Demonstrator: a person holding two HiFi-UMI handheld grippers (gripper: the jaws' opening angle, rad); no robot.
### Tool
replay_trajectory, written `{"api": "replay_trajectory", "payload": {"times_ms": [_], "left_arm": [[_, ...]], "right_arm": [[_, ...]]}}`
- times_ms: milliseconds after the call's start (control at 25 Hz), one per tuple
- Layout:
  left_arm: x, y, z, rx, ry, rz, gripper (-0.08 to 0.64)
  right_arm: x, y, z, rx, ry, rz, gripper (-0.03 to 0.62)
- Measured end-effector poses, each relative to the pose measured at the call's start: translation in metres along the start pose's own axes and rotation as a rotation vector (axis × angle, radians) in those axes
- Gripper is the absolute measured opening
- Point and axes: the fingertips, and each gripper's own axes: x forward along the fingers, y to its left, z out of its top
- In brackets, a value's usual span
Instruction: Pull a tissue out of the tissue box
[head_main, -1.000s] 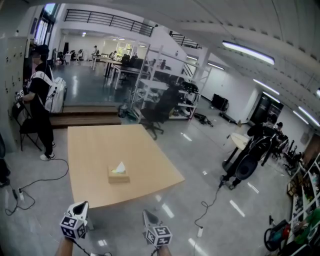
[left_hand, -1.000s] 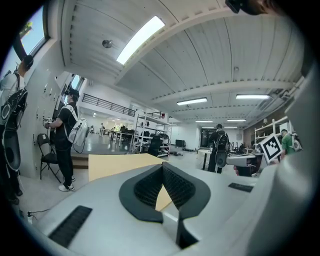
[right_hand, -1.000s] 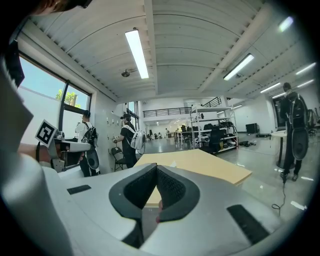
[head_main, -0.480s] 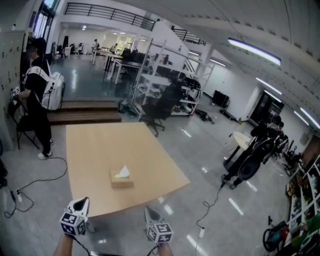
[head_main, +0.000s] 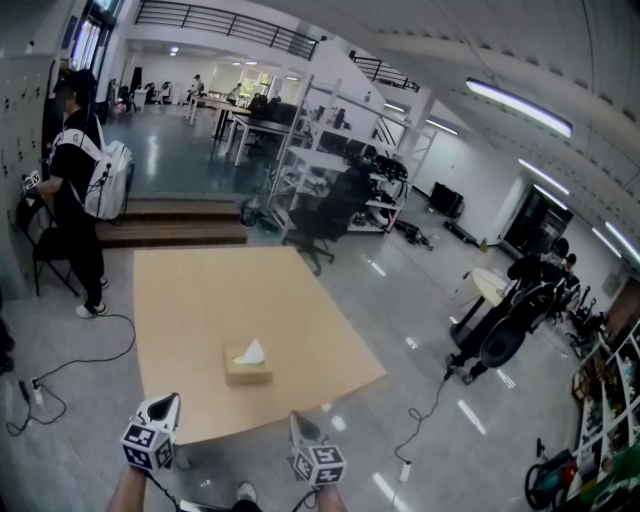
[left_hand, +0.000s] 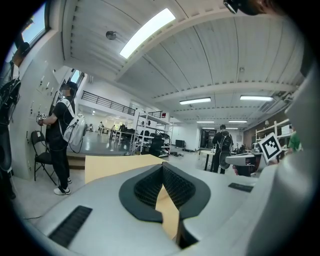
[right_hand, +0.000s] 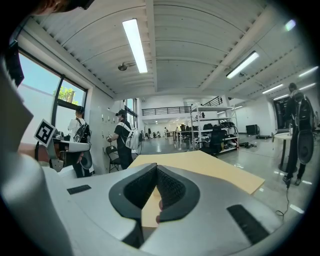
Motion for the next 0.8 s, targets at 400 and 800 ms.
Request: {"api": "replay_trajectory", "payload": {"times_ms": [400, 800], "left_arm": [[0.034, 0.019, 0.002, -0.008, -0.004, 0.039, 0.008], [0.088, 0.042, -0.001, -0.018, 0.021, 0.068, 0.008]], "right_arm": [[0.047, -0.020, -0.001, 0.010, 0.003, 0.030, 0.008], [0.104, -0.046, 0.001, 0.018, 0.023, 0.059, 0.008]]}}
